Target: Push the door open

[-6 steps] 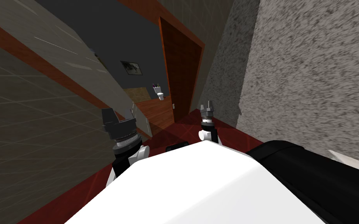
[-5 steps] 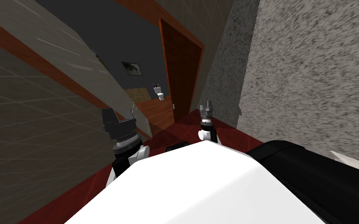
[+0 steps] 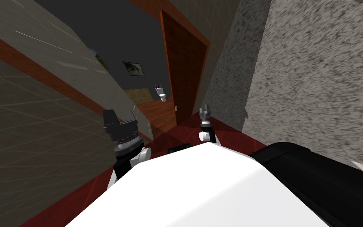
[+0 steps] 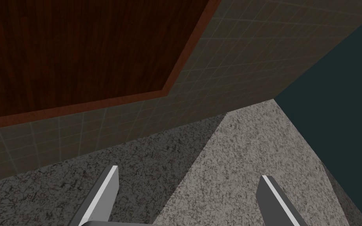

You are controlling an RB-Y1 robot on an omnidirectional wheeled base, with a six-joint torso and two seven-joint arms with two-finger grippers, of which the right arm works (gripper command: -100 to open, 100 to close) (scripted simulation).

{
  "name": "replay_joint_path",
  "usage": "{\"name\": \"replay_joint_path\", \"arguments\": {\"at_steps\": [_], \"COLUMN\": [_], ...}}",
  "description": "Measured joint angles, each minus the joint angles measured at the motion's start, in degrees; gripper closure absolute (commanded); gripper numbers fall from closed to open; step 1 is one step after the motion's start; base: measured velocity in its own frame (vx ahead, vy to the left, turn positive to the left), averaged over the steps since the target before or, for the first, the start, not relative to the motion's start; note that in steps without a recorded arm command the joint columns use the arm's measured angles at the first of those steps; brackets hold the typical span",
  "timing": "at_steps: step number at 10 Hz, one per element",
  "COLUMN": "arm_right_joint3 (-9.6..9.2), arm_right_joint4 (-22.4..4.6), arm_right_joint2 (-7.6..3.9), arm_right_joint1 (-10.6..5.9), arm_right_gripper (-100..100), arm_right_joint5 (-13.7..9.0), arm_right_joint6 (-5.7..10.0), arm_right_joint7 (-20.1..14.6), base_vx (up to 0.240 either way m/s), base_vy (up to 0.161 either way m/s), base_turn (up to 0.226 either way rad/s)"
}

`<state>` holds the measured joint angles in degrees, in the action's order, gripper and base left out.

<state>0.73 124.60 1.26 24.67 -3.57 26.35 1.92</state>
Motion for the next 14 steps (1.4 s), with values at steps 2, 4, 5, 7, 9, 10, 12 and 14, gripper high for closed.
{"name": "replay_joint_path", "arguments": {"at_steps": [2, 4, 5, 7, 9, 10, 12, 14], "arm_right_joint3": [-0.06, -0.31, -0.47, -0.65, -0.90, -0.96, -1.06, -1.40], "arm_right_joint4": [-3.37, -6.71, -7.58, -11.01, -14.04, -15.84, -18.66, -21.29], "arm_right_joint2": [-0.62, -1.10, -1.19, -1.62, -1.81, -2.22, -2.58, -2.57], "arm_right_joint1": [-1.33, -2.88, -3.04, -4.41, -5.37, -5.86, -7.44, -8.47], "arm_right_gripper": [-100, -100, -100, -100, -100, -100, -100, -100], "arm_right_joint5": [0.50, 1.19, 1.38, 1.96, 2.46, 2.73, 3.30, 3.88], "arm_right_joint6": [0.77, 1.31, 1.65, 2.61, 3.50, 4.23, 4.56, 4.97], "arm_right_joint7": [-0.56, -1.12, -1.26, -1.76, -2.06, -2.50, -3.14, -3.26], "base_vx": [0.087, 0.076, 0.065, 0.068, 0.067, 0.090, 0.067, 0.045], "base_vy": [-0.006, -0.017, -0.015, -0.018, -0.008, -0.028, -0.010, -0.009], "base_turn": [0.035, 0.023, 0.015, 0.033, 0.033, 0.035, 0.024, 0.024]}}
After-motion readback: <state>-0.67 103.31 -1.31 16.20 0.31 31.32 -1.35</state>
